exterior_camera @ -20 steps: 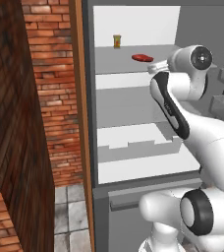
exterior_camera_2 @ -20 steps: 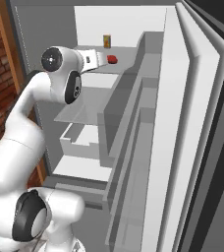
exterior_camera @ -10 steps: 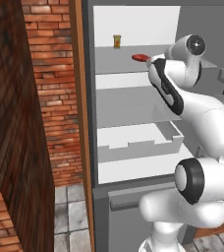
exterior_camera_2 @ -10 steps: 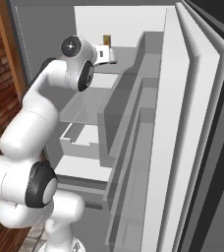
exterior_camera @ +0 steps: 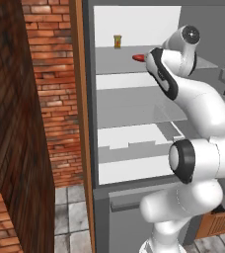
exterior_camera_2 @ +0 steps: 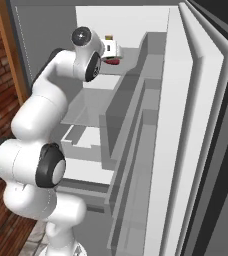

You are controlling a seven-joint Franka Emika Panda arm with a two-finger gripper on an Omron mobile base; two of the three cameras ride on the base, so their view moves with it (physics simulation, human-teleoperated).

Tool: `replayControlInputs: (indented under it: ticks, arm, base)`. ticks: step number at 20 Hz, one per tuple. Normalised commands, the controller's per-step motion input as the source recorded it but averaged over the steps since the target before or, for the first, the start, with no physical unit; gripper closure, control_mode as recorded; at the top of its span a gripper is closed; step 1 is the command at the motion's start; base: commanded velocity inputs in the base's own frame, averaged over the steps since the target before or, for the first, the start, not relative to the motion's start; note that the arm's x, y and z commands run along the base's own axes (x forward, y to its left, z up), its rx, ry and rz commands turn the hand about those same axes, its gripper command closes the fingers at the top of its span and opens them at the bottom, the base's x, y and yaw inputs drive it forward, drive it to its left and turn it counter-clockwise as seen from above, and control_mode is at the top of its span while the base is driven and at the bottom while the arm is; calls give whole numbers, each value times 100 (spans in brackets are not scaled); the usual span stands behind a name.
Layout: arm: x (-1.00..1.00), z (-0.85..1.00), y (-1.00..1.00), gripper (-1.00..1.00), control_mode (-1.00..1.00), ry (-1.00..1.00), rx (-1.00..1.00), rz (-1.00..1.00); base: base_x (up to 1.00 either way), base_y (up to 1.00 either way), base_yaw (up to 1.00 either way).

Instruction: Take the steak from the fridge and place it on the digital scale on the counter by the fridge. Wait a few seconds for a reading, then move it to the plate on the dining counter.

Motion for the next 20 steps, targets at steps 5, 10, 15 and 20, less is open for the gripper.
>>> replayControlInputs:
  ticks: [5, 10, 15, 20]
  arm:
    - [36, 0, 0, -100, -100, 4, 1, 0]
    - [38, -18, 0, -100, -100, 7, 0, 0]
    - [40, -21, -2, -100, -100, 6, 0, 0]
    - [38, -11, -2, -100, -100, 4, 0, 0]
  base:
    - [0, 0, 0]
    - [0, 0, 0]
    - [0, 0, 0]
    - [0, 0, 0]
